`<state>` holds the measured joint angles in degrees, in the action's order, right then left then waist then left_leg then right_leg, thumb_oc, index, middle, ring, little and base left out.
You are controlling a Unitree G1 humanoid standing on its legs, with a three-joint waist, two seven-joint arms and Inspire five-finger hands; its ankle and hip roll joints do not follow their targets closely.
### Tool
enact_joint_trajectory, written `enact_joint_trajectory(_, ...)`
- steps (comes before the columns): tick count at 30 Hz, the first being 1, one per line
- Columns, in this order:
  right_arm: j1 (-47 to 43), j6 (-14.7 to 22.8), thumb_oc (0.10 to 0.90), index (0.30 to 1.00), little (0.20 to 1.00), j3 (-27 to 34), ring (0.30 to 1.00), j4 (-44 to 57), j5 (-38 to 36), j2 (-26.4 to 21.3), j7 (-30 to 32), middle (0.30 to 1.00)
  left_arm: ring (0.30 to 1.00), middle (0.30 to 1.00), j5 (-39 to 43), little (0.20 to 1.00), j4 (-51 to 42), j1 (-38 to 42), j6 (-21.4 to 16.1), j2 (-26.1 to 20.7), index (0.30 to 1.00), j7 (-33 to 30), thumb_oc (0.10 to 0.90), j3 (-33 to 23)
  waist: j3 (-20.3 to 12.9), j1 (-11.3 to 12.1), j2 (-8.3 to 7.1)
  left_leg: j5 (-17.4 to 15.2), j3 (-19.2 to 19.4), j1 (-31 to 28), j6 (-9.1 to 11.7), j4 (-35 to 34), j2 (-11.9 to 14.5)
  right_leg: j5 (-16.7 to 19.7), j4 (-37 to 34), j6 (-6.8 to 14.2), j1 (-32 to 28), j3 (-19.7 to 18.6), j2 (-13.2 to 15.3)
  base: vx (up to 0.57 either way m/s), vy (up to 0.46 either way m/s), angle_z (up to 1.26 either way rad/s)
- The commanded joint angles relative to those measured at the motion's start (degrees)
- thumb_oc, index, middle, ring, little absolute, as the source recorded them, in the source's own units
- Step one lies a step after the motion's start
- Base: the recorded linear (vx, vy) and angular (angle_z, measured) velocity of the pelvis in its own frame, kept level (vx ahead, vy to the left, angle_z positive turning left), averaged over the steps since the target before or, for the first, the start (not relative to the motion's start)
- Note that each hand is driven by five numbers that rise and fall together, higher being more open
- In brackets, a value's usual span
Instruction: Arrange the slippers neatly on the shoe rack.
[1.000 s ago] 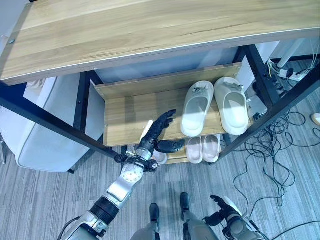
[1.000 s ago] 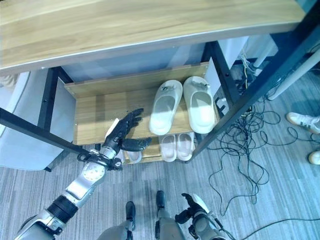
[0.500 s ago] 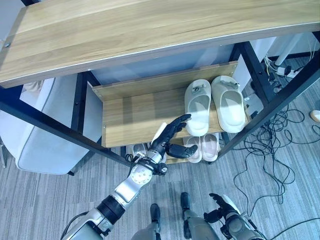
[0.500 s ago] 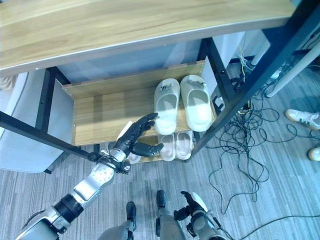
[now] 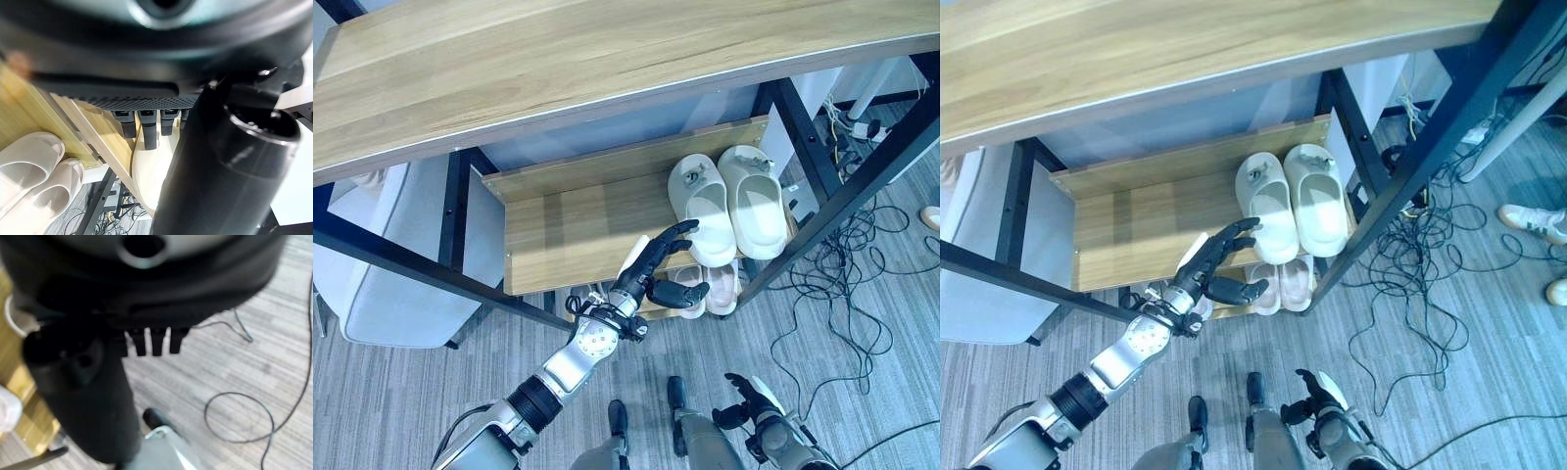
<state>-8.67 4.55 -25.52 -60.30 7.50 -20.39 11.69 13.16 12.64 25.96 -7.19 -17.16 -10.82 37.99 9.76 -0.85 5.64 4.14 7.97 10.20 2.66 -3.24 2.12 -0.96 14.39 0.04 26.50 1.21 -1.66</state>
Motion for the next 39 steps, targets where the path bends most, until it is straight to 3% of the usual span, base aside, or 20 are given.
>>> enact_joint_trajectory(1,4.65,1.57,0.8,0.9,0.9,-3.77,0.9,0.33,-0.24,0.56,0.11,0.9,0.9,0.9,-3.08,0.9,0.45,7.12,-5.18,4.61,0.9,-1.2,0.8,-3.47,-3.36,-1.07,-2.27,-0.11,-0.02,2.0,0.3,-1.16,-2.1,6.07,-14.05,7.31,-7.15,3.39,4.19,0.03,-0.006,-0.02)
enact_joint_trajectory(9,6.63,1.4,0.8,0.9,0.9,-2.7,0.9,0.29,0.4,0.58,-1.14,0.9,0.9,0.9,-3.47,0.9,-3.42,6.81,-5.4,1.14,0.9,-2.97,0.8,-9.48,-4.95,-0.39,-2.56,-0.31,-1.14,1.08,0.57,-1.47,-2.0,5.4,-14.53,7.35,-9.06,4.71,4.22,0.04,-0.001,0.01)
enact_joint_trajectory(20,6.96,1.15,0.8,0.9,0.9,-2.02,0.9,-0.09,0.81,1.48,-2.66,0.9,0.9,0.9,-3.6,0.9,-10.35,2.82,-5.67,-2.34,0.9,-1.45,0.8,-13.74,-5.98,1.13,-3.73,-0.53,-2.29,-0.5,0.87,-1.7,-1.92,4.58,-14.77,7.22,-11.53,6.98,4.61,0.03,0.006,0.15)
enact_joint_trajectory(34,7.91,0.25,0.8,0.9,0.9,0.29,0.9,-2.83,1.77,3.03,-3.85,0.9,0.9,0.9,3.04,0.9,-19.03,-19.49,-5.22,-10.11,0.9,6.35,0.8,-22.08,-8.01,4.55,-5.29,-1.28,-3.79,-4.15,1.33,-1.76,-1.95,3.54,-15.51,7.3,-16.86,10.96,5.41,0.03,0.016,0.14)
enact_joint_trajectory(39,8.32,0.18,0.8,0.9,0.9,1.25,0.9,-3.18,2.15,2.64,-4.69,0.9,0.9,0.9,7.52,0.9,-19.56,-29.9,-5.03,-15.84,0.9,10.85,0.8,-25.37,-8.86,6.12,-5.63,-1.31,-4.7,-4.89,1.42,-1.76,-2.11,3.58,-15.64,7.44,-18.31,13.07,6.09,0.01,0.03,0.17)
